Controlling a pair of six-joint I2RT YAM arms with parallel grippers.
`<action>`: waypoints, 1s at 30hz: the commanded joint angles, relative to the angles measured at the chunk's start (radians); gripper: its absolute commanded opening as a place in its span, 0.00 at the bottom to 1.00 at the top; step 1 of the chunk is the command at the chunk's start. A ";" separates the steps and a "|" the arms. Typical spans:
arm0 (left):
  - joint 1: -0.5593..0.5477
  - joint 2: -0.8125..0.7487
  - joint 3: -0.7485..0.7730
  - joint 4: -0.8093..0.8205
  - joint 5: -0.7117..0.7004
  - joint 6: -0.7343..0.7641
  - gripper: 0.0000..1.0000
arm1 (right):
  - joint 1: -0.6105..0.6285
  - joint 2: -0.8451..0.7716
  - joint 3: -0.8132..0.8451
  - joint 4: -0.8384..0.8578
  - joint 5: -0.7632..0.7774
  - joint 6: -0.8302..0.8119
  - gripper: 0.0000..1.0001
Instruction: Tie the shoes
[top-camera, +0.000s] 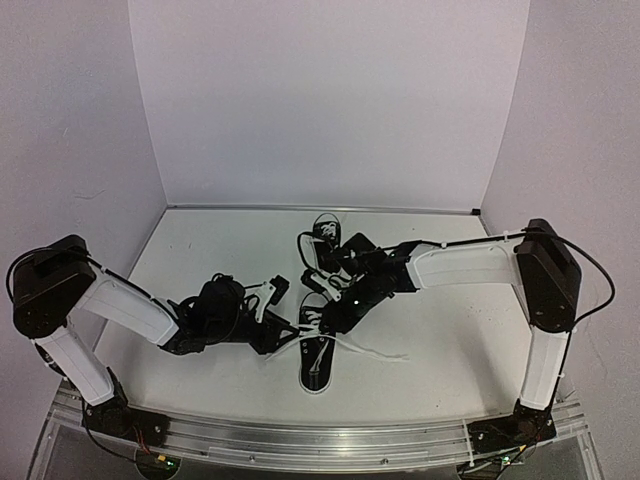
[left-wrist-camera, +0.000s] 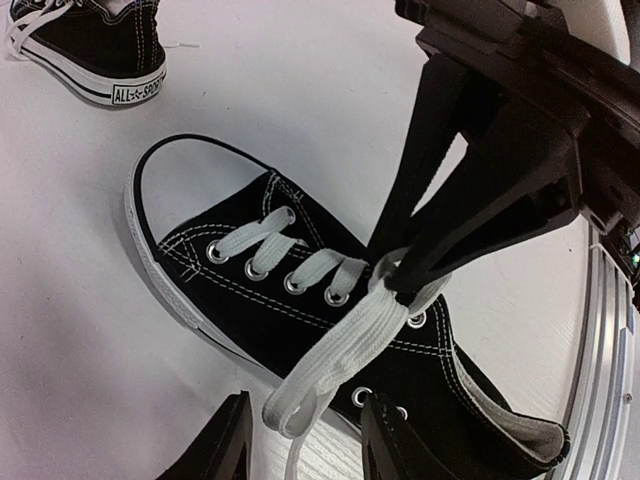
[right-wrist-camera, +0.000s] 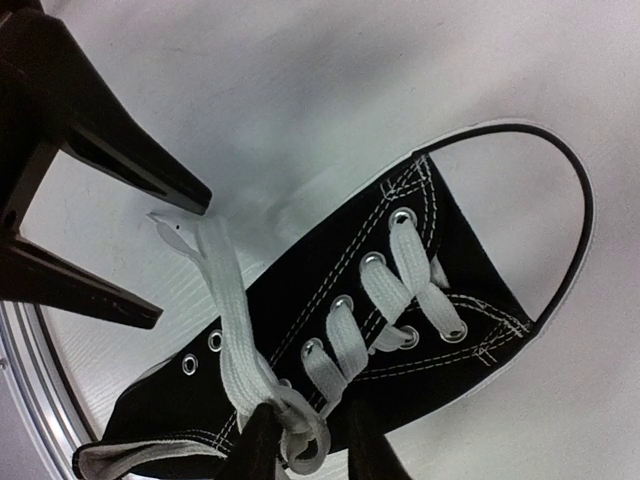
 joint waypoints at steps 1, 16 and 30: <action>0.011 0.023 0.038 -0.007 -0.001 0.007 0.38 | 0.002 -0.011 0.028 -0.020 -0.028 -0.020 0.09; 0.030 0.071 0.029 0.029 0.045 -0.001 0.05 | 0.002 -0.101 -0.044 -0.007 0.003 0.003 0.00; 0.030 -0.015 0.013 0.121 0.138 0.050 0.54 | 0.003 -0.080 -0.040 0.022 -0.045 0.049 0.00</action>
